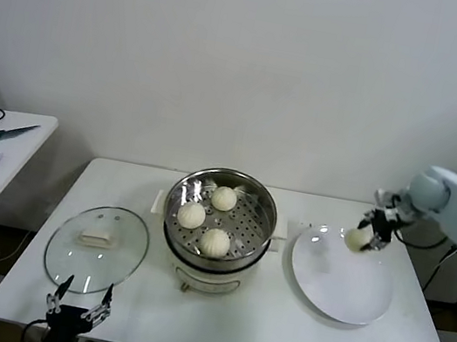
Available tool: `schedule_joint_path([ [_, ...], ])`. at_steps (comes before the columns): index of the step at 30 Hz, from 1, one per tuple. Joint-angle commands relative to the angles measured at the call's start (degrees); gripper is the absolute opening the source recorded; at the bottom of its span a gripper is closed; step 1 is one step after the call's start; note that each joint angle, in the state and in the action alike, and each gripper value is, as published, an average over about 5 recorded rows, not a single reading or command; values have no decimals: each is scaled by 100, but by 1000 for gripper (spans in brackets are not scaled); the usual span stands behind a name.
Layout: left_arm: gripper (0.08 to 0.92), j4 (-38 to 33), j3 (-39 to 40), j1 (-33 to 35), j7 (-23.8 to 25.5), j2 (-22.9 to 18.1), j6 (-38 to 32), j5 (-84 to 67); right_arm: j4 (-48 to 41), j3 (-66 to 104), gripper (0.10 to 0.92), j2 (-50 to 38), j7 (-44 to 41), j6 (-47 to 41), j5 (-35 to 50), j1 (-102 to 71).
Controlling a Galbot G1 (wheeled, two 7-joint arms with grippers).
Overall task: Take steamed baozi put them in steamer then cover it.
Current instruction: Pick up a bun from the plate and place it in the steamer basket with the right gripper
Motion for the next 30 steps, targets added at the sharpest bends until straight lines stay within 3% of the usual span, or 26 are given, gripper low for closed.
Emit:
schedule_joint_path([
  [1,823,-36,8,-6,7,46,41,-21,1762,-2156,611,793,-125,-547,2668,3623],
  [6,823,-51,19,-5,8,90,48,-28,2794,-1837,611,1316,417,-1149,3213,3558],
  [9,823,-79,17,10,11,102,48,-33,2963,-1573,611,1623,863,-1394,3209,3032],
  [17,823,-115,-44,63,3,94,12,-37,2352,-1250,611,2273,1451,-1647,2565,1525],
  [30,823,-83,-57,36,5,51,-12,-34,1541,-1112,611,2361,1717,-1709,1661,500],
])
